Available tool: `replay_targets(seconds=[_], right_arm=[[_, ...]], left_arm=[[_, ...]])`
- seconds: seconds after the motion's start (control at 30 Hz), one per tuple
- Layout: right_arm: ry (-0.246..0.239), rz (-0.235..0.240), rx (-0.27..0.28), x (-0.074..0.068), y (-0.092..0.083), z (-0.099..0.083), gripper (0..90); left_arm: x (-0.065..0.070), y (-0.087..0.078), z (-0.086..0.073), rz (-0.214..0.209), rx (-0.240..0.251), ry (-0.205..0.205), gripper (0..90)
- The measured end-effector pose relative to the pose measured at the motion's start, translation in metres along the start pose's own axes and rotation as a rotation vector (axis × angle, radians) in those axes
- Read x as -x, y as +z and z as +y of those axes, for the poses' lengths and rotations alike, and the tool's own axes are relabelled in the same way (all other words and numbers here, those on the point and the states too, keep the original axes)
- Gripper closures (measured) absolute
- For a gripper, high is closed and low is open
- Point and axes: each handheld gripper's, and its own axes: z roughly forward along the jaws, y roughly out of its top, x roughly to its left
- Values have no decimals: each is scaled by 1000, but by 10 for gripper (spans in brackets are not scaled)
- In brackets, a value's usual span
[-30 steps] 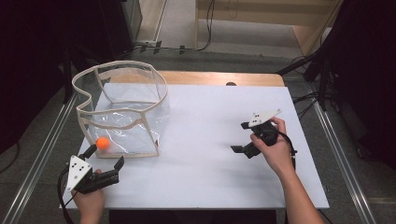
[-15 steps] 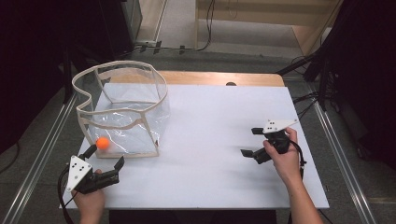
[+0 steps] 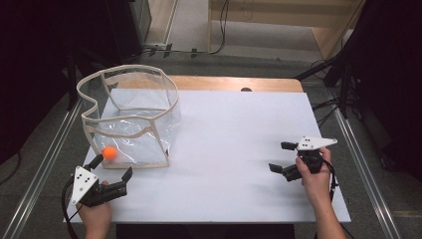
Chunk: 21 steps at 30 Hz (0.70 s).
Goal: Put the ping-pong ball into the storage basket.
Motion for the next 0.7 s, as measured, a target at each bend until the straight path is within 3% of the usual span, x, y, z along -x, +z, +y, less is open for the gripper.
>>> replay_targets(seconds=[0.23,0.7], right_arm=[[37,-15,48,4,-10,-19,0],[67,-45,106,9,-29,-40,0]], left_arm=[[0,0,0,-1,-3,3,1],[1,0,0,0,-3,5,1]])
